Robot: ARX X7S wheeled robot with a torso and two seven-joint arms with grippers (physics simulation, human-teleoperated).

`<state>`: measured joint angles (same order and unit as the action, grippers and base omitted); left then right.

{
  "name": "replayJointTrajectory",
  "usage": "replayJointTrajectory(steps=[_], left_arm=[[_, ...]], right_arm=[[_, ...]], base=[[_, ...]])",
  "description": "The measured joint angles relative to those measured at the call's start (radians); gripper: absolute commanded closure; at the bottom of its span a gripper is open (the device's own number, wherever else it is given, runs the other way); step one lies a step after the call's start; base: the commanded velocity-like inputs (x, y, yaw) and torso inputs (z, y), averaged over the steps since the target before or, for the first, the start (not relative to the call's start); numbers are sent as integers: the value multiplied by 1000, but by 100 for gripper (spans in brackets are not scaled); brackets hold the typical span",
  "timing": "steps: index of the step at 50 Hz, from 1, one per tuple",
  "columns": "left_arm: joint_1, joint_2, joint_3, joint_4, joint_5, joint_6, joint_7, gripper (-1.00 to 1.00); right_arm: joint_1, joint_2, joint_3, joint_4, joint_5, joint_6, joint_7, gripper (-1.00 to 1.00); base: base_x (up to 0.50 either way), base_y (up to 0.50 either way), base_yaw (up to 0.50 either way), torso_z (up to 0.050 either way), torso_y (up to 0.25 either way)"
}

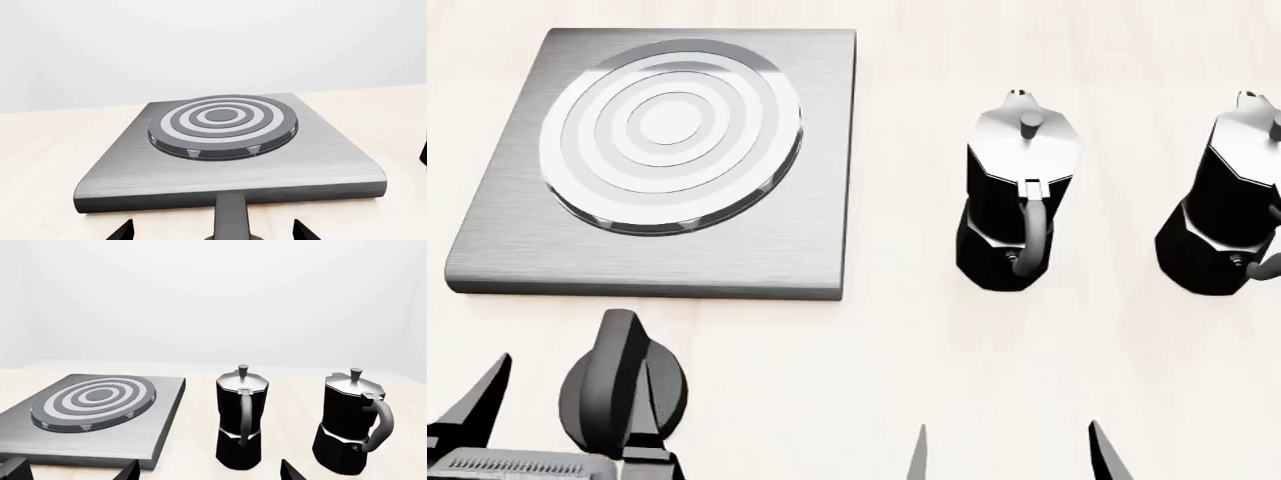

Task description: Turn off the stove.

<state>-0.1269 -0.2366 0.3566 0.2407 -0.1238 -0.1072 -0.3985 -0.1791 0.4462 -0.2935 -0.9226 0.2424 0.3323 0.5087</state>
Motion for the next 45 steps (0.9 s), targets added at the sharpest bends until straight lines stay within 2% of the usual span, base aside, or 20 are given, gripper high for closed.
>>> replayJointTrajectory(steps=[45], left_arm=[[-75,16,-1,-228,5,94,-22,-100]], right_arm=[[5,17,-15,-1,8,-7,16,-100]], base=[[0,0,0,0,0]])
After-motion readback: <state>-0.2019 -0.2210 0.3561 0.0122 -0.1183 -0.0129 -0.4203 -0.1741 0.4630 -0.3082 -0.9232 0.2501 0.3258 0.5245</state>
